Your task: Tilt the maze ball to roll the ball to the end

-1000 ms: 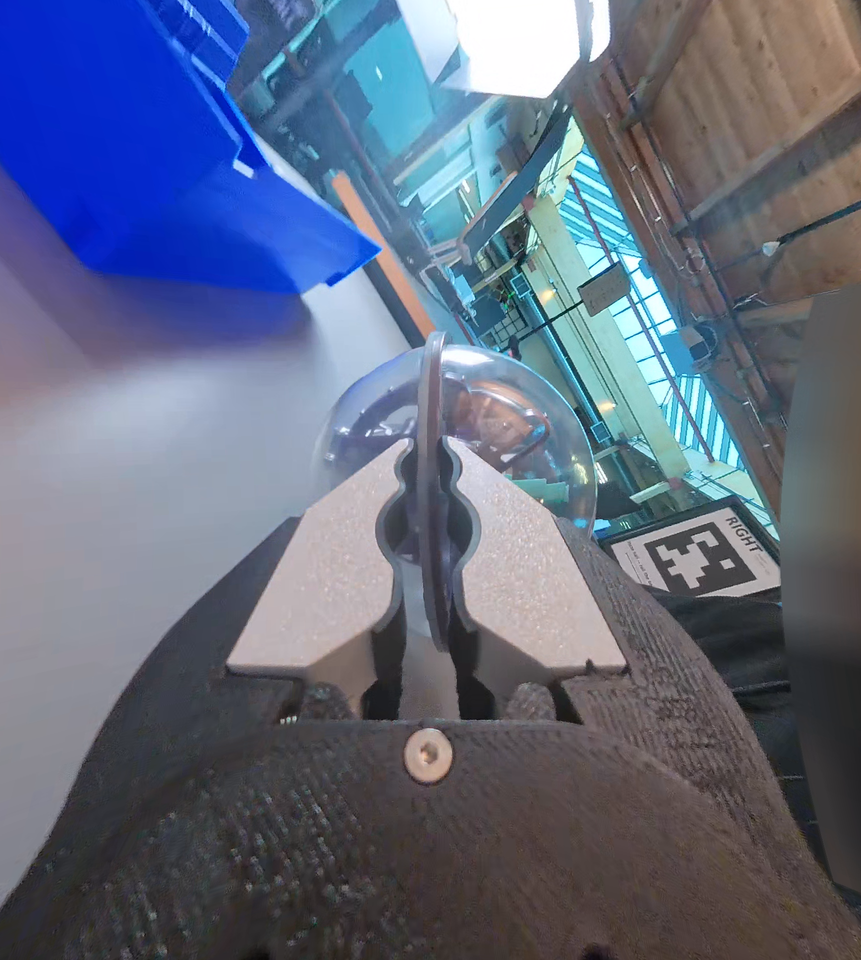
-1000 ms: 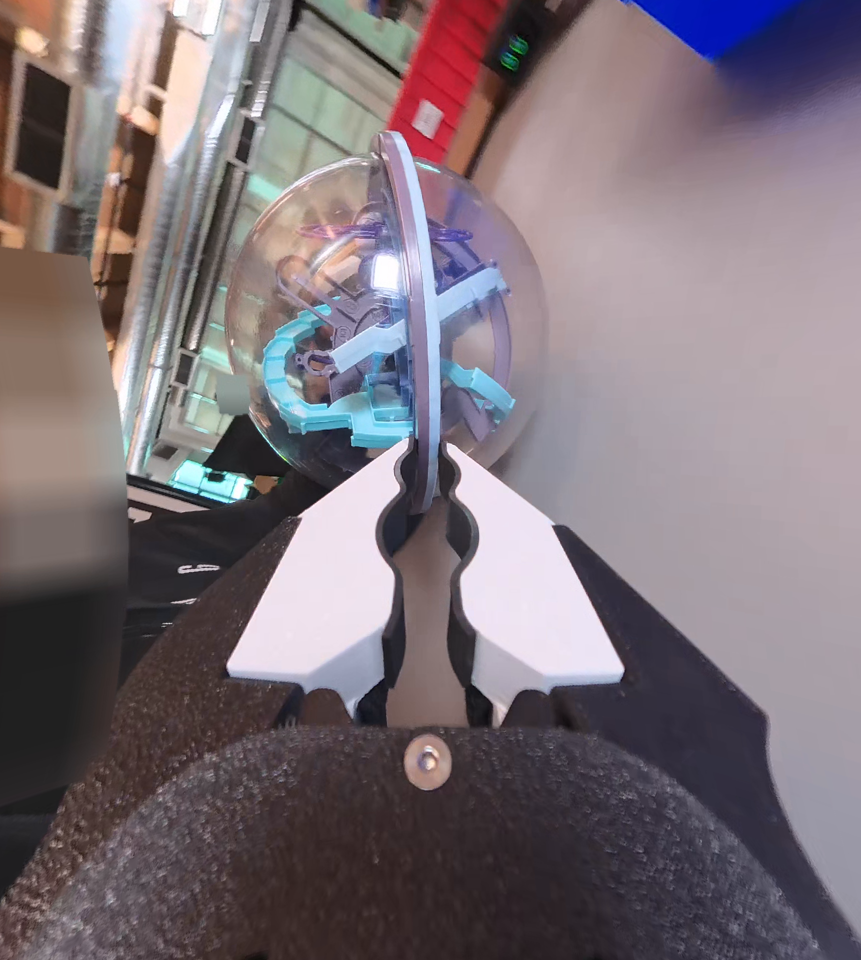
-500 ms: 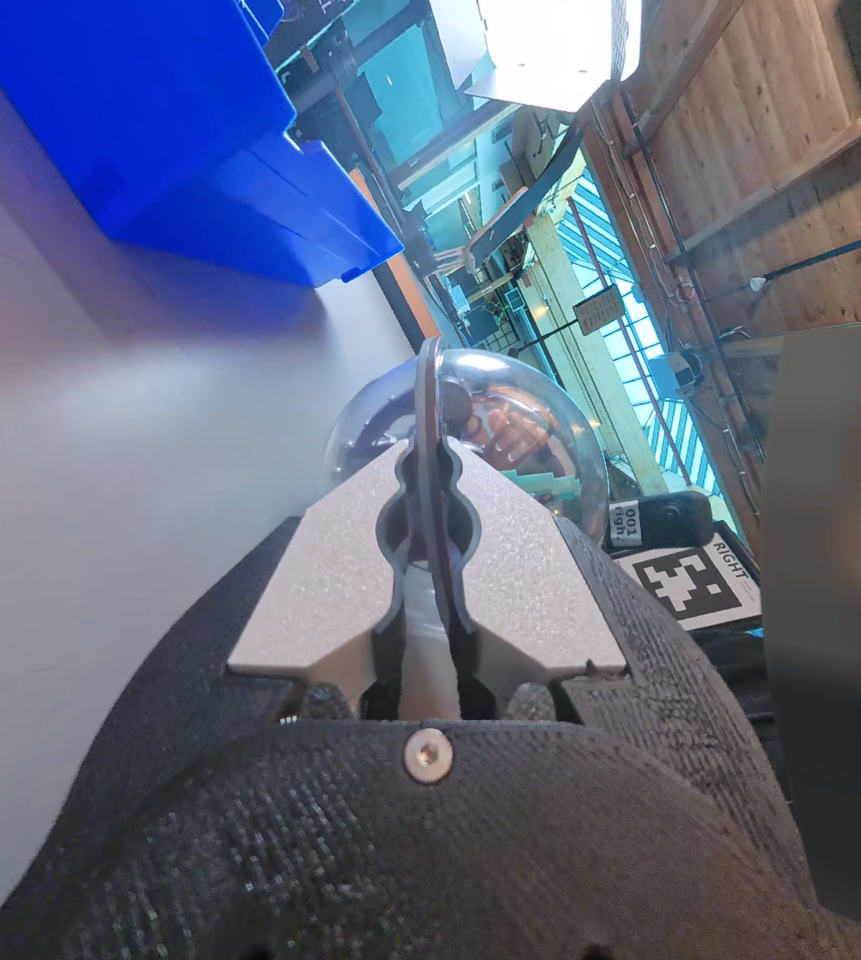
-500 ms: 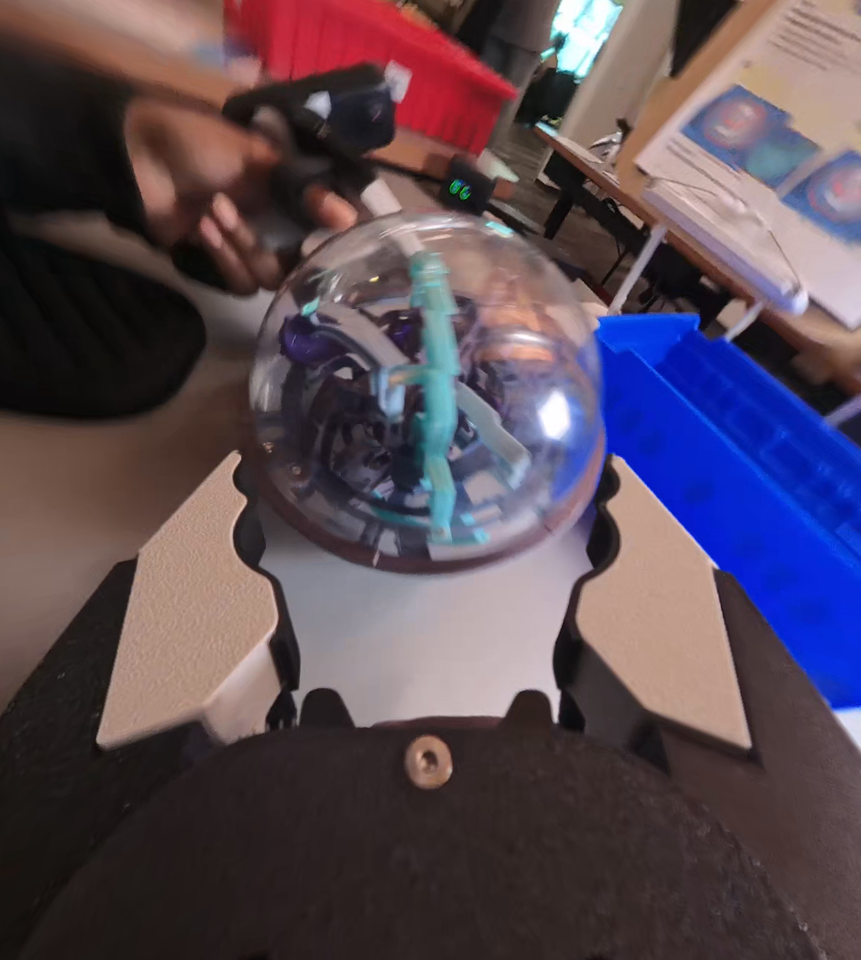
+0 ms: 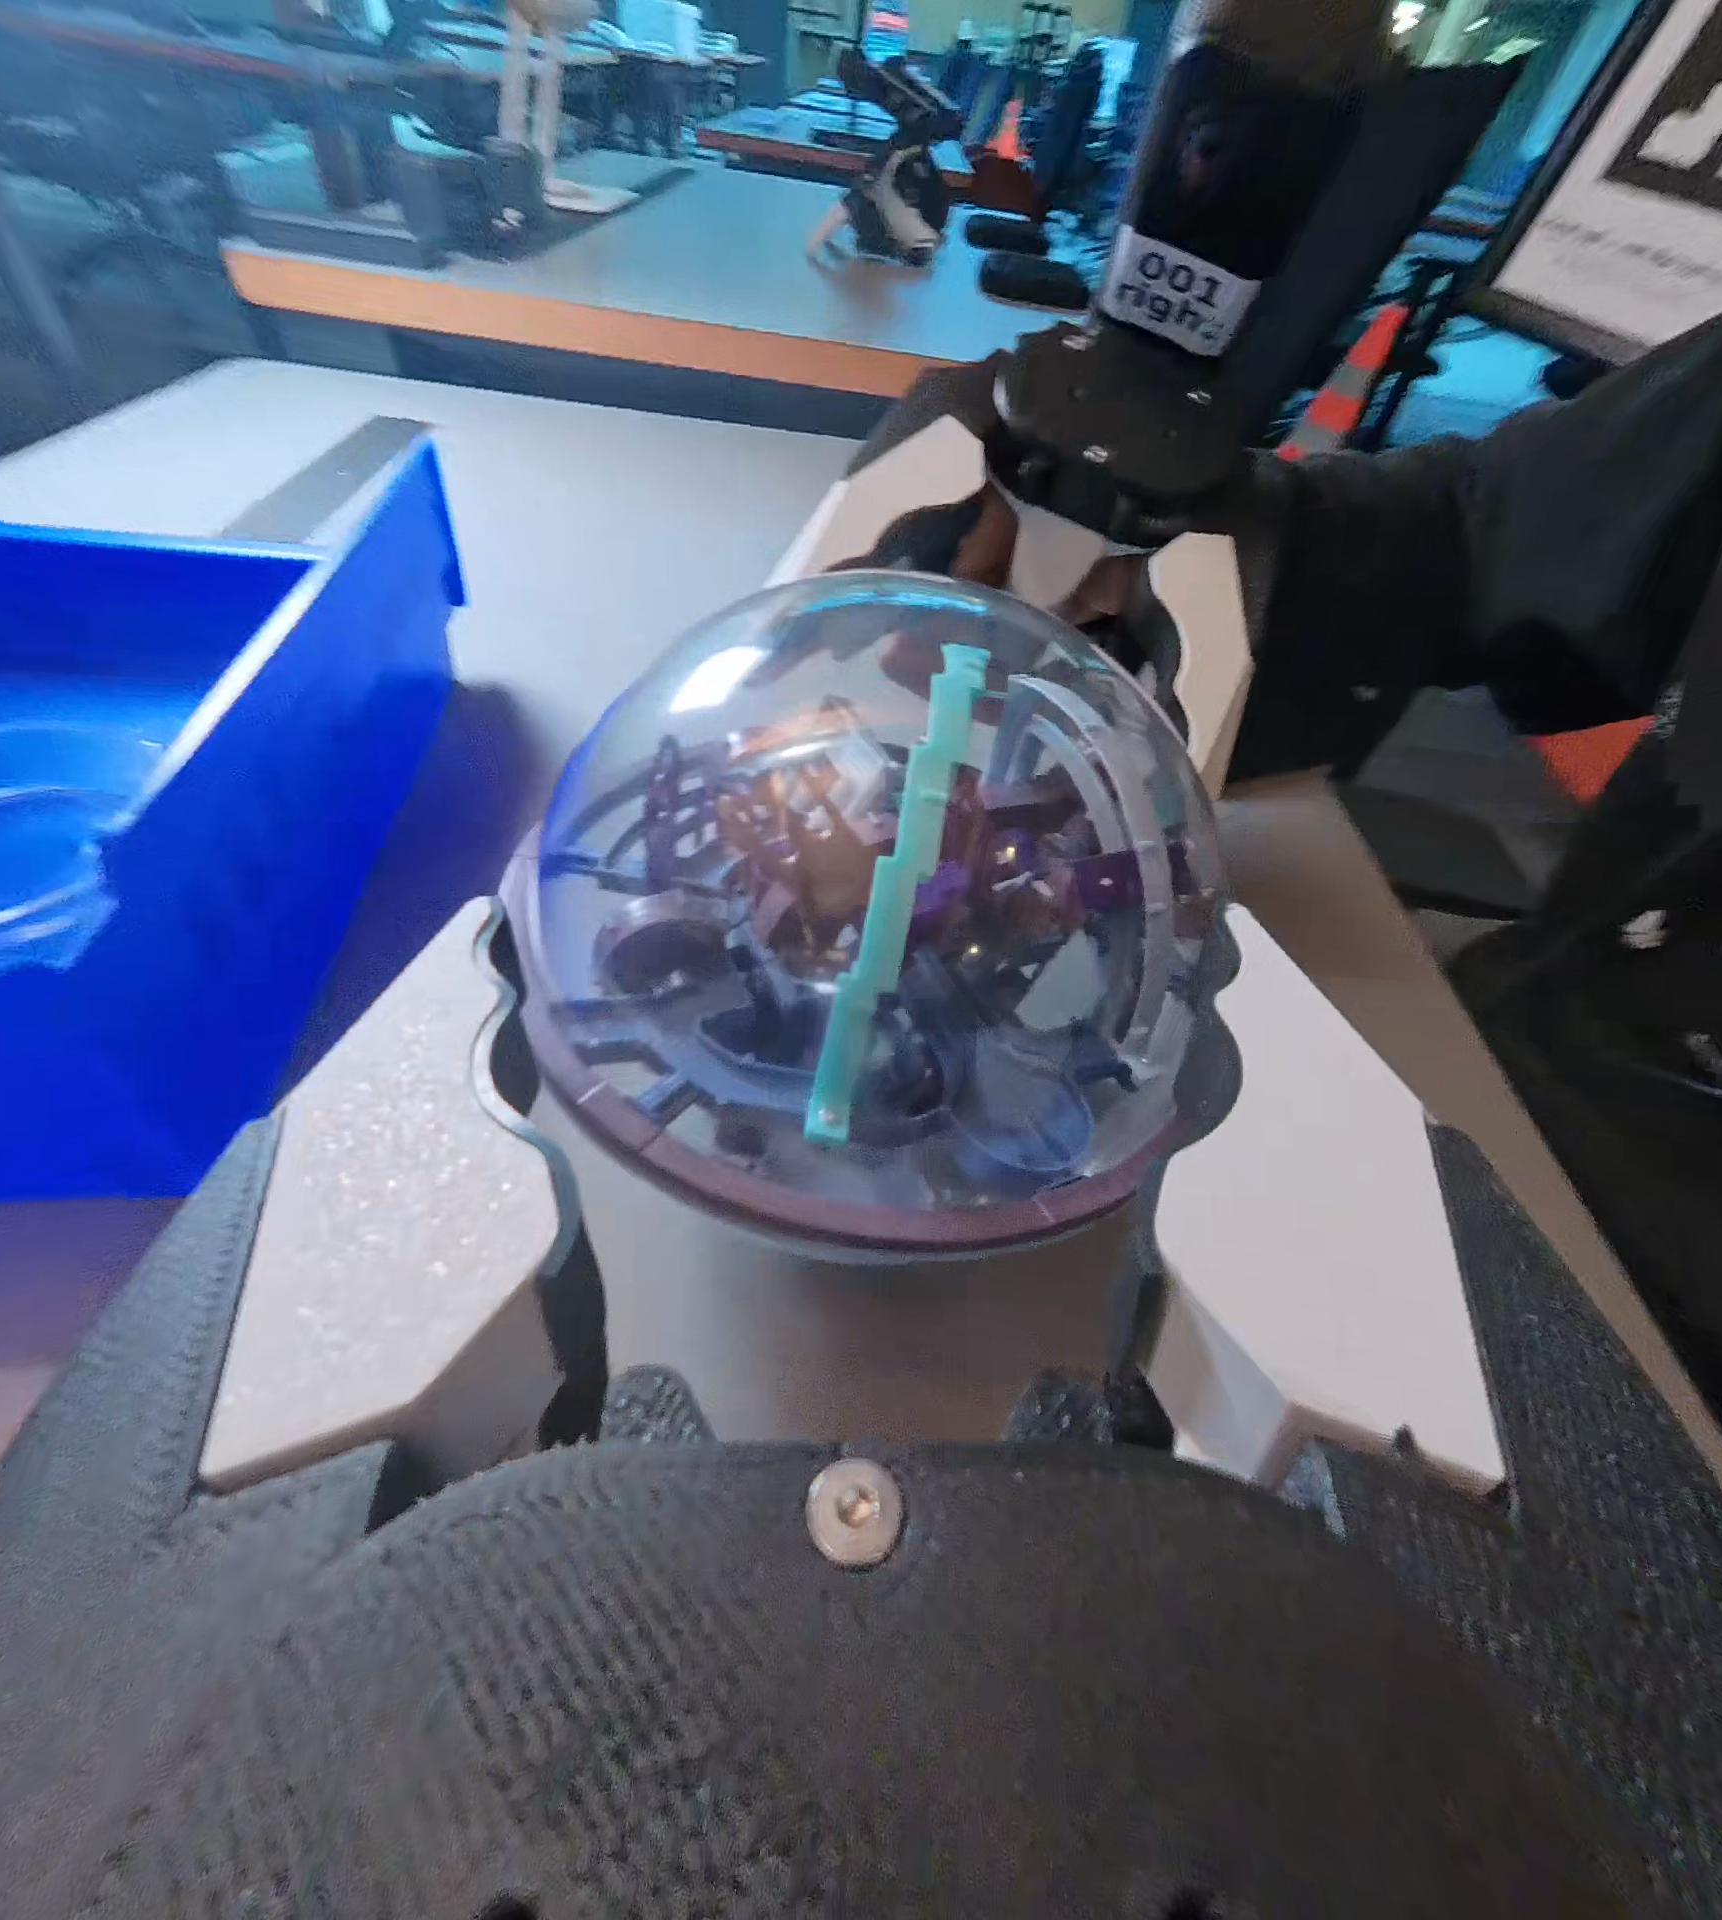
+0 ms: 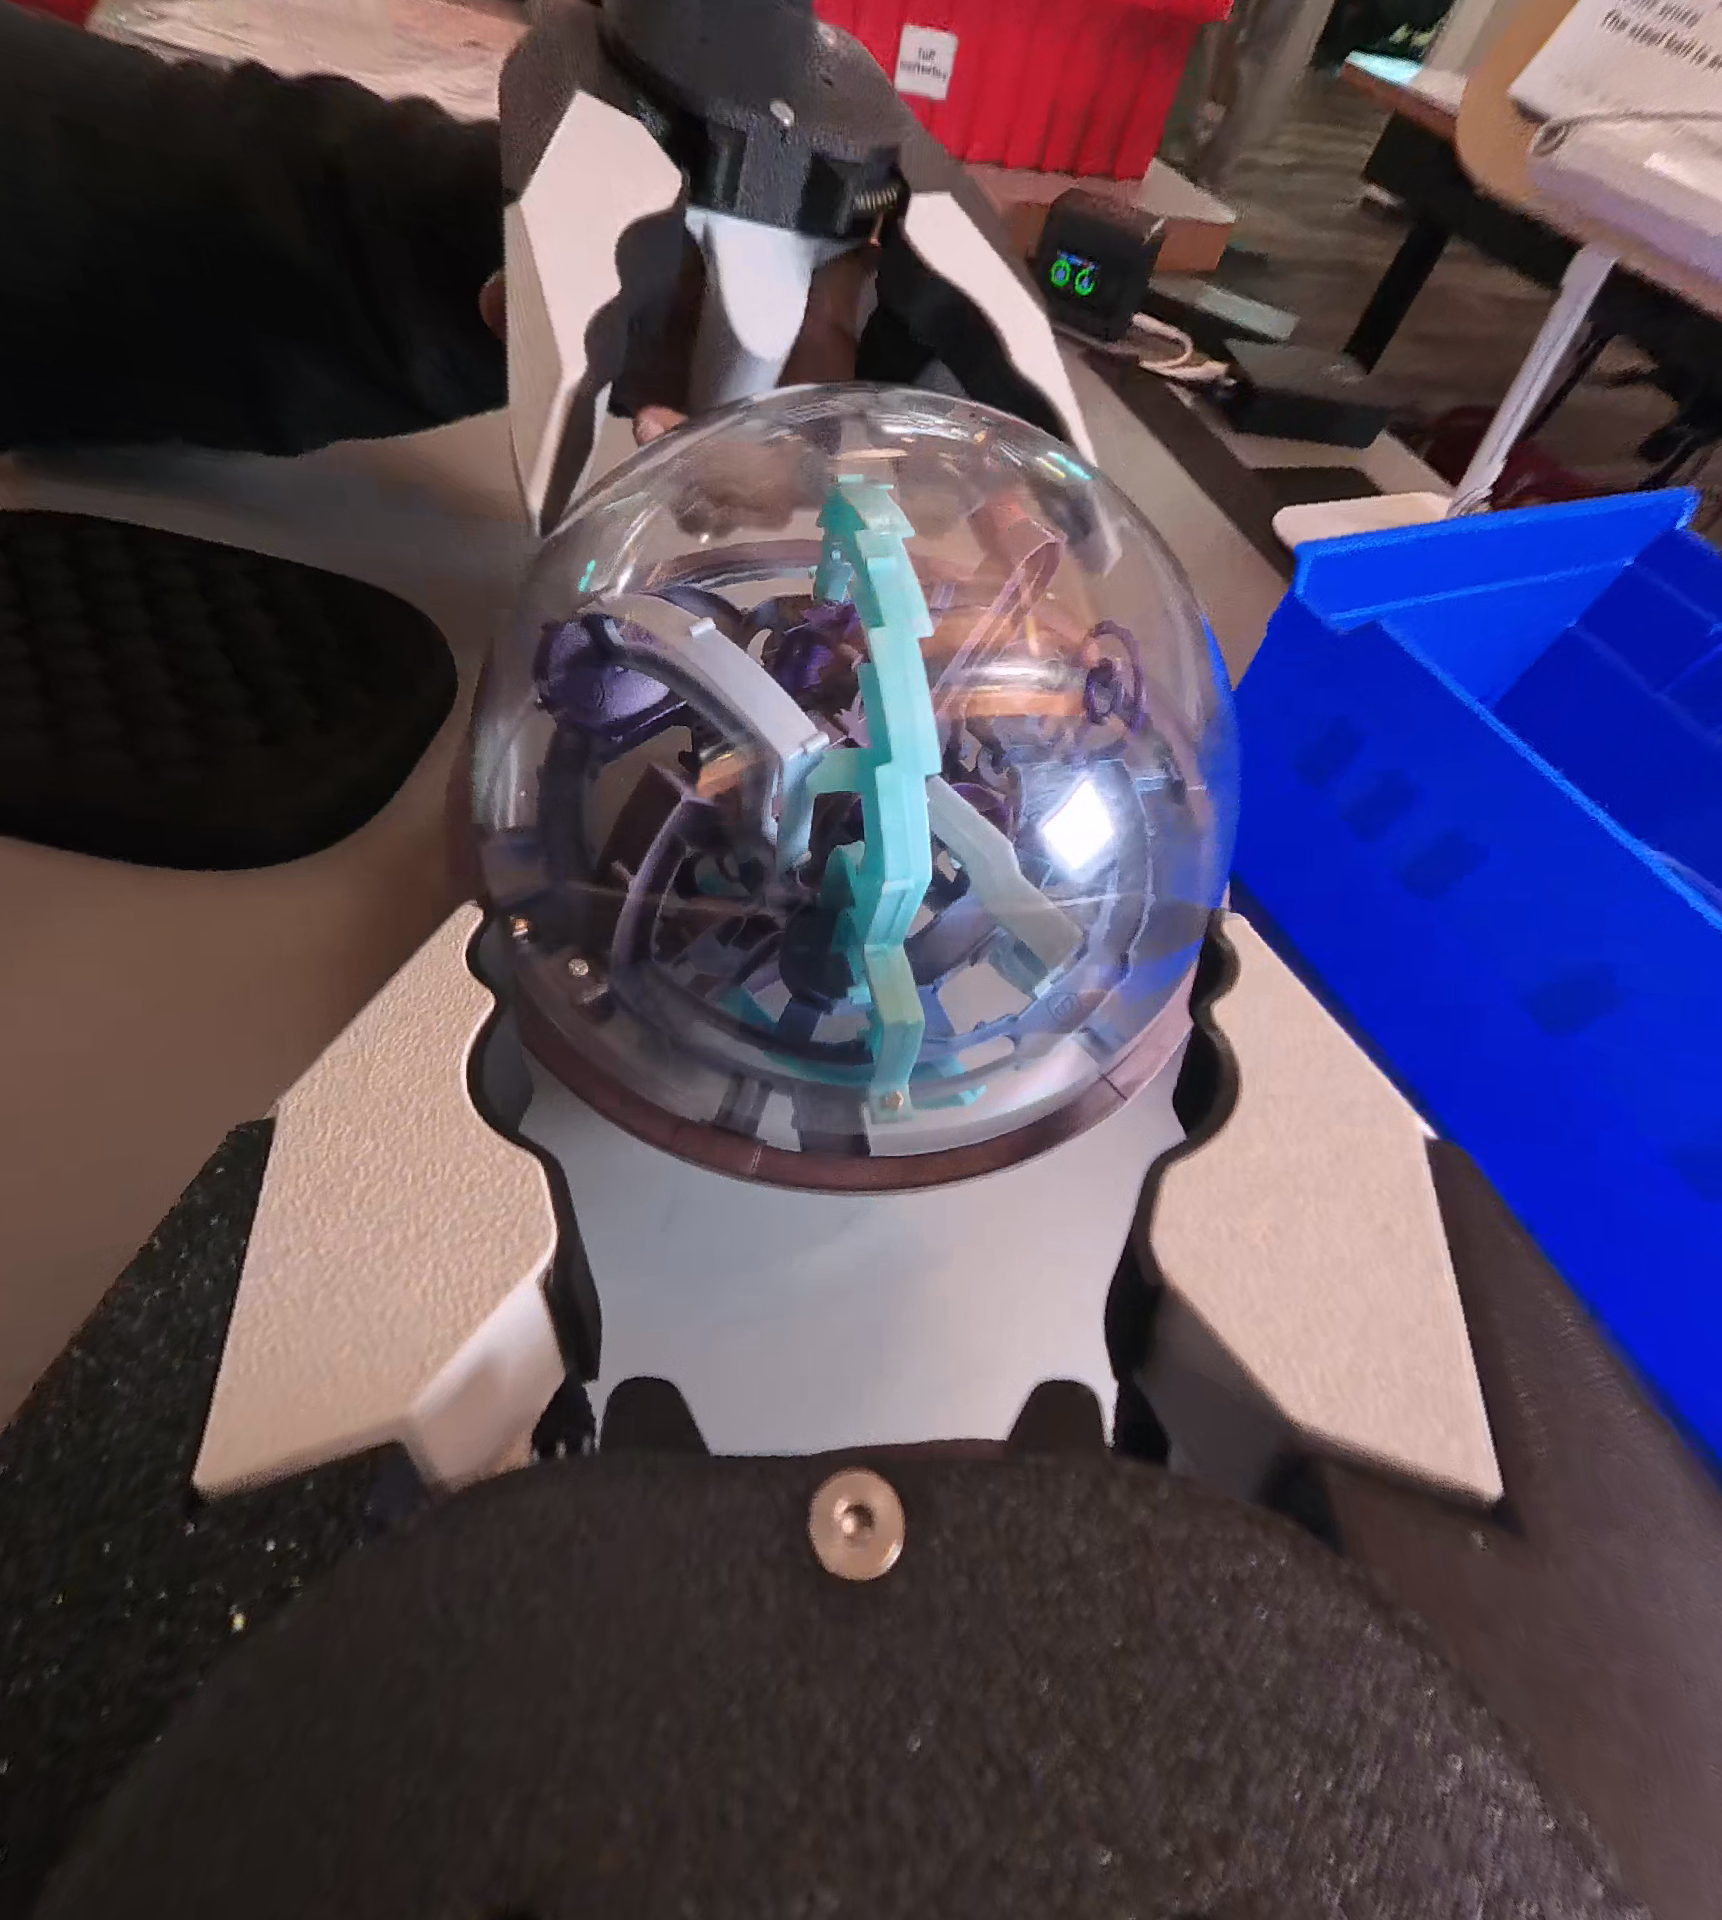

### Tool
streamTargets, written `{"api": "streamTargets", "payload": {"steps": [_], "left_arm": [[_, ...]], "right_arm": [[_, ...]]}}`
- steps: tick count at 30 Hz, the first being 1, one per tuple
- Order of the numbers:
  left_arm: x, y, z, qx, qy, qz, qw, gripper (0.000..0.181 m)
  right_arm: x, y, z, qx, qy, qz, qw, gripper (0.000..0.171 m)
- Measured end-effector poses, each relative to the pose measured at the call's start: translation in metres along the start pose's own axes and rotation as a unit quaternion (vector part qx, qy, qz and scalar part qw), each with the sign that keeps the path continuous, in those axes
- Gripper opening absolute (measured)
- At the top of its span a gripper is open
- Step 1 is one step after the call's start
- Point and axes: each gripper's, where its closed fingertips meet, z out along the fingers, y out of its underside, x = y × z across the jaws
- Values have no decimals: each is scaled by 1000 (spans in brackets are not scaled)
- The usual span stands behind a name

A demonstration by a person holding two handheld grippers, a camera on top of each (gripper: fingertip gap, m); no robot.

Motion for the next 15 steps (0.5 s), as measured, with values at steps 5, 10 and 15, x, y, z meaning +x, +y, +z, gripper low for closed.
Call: {"api": "streamTargets", "payload": {"steps": [5, 10, 15], "left_arm": [[-11, 2, -1, 38, 33, -67, 997, 123], [-15, 6, -7, 52, 42, -101, 993, 120], [-16, 8, -8, 65, 42, -126, 989, 117]], "right_arm": [[11, -4, 6, -2, -31, 53, 998, 126], [13, -10, 9, 17, -41, 73, 996, 126], [13, -12, 1, 39, -22, 86, 995, 123]]}}
